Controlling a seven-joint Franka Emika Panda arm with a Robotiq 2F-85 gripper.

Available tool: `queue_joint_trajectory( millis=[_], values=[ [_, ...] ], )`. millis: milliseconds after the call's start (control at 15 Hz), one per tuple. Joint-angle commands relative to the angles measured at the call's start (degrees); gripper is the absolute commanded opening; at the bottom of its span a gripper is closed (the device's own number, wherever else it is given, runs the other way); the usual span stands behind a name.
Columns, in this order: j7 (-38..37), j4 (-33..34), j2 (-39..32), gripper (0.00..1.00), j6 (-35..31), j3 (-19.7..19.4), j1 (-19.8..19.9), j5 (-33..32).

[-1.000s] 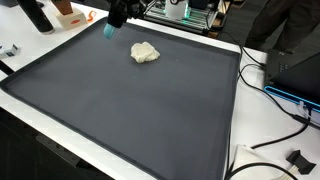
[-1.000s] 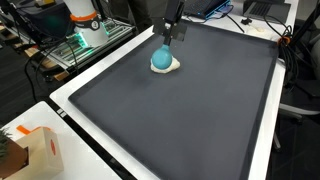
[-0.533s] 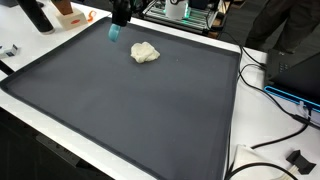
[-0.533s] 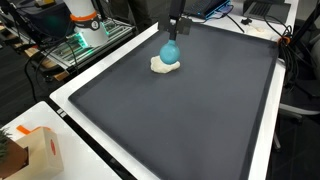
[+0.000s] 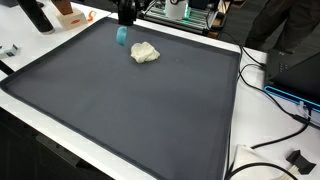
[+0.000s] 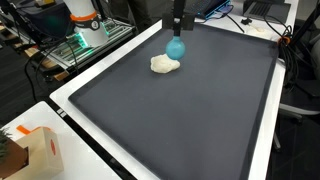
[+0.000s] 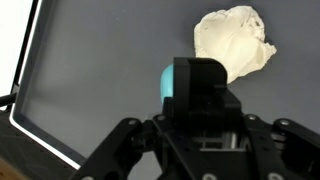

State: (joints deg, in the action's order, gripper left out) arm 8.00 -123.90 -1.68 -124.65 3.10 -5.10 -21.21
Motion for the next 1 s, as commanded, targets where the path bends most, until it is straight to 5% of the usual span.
queue_joint_trajectory(
  millis=[0, 933],
  values=[
    [8.2, -3.6, 2.8, 0.25, -4.0, -0.3, 1.5, 6.8],
    [44.1, -9.6, 5.0, 0.25, -8.3, -4.1, 5.0, 38.4]
  ],
)
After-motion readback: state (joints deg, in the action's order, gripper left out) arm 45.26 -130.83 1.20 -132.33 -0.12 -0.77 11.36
